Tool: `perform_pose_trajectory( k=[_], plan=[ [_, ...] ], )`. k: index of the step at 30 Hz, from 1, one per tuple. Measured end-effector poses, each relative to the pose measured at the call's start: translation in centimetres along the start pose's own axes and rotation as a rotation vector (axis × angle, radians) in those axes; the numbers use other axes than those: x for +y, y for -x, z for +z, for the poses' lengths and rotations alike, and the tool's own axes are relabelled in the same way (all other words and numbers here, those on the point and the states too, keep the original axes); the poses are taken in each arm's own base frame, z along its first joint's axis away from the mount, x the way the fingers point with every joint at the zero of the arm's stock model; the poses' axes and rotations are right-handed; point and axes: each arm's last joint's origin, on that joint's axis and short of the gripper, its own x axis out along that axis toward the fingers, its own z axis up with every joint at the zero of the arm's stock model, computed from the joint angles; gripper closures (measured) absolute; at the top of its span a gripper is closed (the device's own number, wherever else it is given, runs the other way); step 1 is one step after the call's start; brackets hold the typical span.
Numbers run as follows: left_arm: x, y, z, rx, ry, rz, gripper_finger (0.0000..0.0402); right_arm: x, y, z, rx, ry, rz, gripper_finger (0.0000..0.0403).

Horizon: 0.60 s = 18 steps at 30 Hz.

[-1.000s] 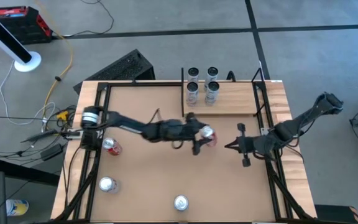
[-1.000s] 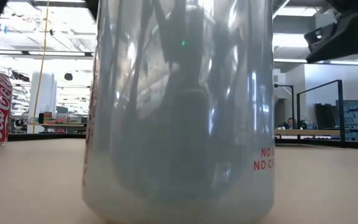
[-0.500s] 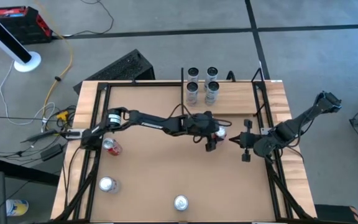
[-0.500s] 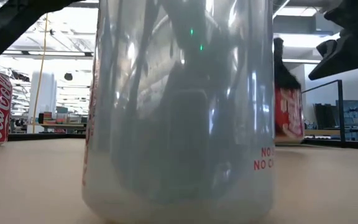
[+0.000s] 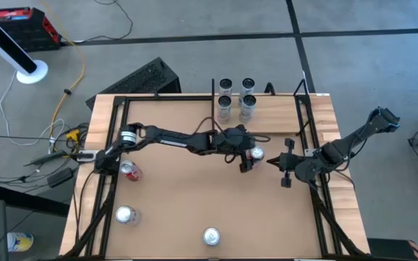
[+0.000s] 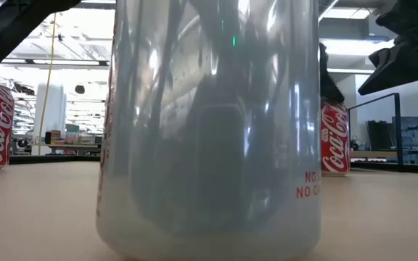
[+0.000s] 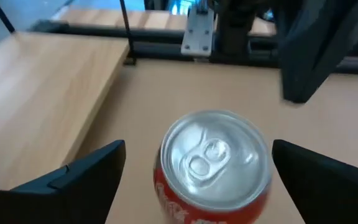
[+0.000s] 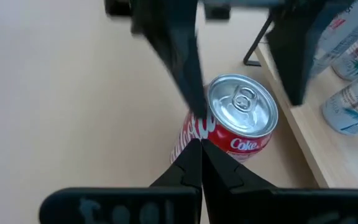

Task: Place canned beverage on shelf
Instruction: Put the top red soda can on the shelf

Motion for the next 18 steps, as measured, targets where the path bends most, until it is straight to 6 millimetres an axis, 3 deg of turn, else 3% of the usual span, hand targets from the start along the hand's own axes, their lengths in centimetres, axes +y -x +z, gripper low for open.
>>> perform_pose_trajectory(
  k=[5,8,12,15,18],
  plan=[
    [0.3,4.3,5.0,-0.034,-0.068,0.004,0.0017,0.1,0.0,0.3,-0.027,-0.027,0.008,0.0378],
    [0.5,8.3,8.1,-0.023,-0.121,0.038,0.0017,0.1,0.0,0.5,-0.045,-0.042,0.016,0.0378],
    [1.0,13.9,10.7,0.042,-0.166,0.135,0.0017,0.2,0.0,0.7,-0.061,-0.048,0.024,0.0378],
    [1.6,18.4,11.4,0.084,-0.195,0.219,0.0016,0.3,0.0,1.0,-0.084,-0.064,0.035,0.0378],
    [2.1,21.8,9.8,0.118,-0.187,0.242,0.0016,0.4,0.1,1.6,-0.134,-0.078,0.047,0.0376]
  ],
)
